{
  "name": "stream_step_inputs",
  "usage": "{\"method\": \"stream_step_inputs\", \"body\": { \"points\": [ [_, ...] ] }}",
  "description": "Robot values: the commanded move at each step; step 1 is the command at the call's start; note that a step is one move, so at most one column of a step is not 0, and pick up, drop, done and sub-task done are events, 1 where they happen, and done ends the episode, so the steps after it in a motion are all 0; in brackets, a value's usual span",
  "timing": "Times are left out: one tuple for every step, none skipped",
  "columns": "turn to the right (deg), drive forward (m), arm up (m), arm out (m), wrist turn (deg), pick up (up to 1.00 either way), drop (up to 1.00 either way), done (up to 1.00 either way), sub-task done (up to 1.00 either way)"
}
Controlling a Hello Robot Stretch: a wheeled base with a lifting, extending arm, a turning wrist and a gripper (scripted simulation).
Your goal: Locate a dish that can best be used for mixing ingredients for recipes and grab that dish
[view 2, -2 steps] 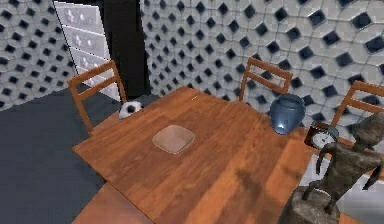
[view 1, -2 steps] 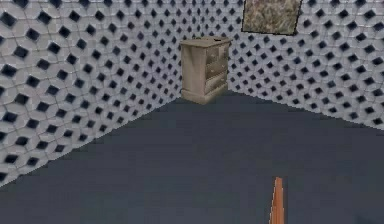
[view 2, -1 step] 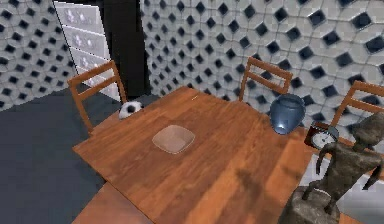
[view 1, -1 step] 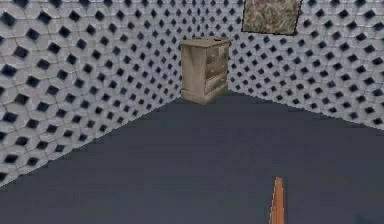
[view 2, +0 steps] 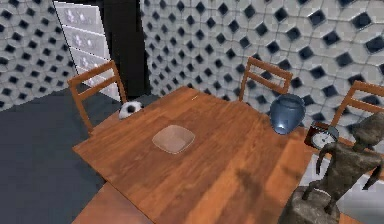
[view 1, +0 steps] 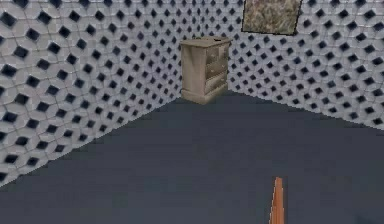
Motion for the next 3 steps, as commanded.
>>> {"method": "stream_step_inputs", "body": {
  "points": [
    [0.0,0.00,0.00,0.44,0.0,0.00,0.00,0.00,0.00],
    [0.0,0.00,0.00,0.00,45.0,0.00,0.00,0.00,0.00],
    [0.0,0.00,0.00,0.00,45.0,0.00,0.00,0.00,0.00]
  ]
}}
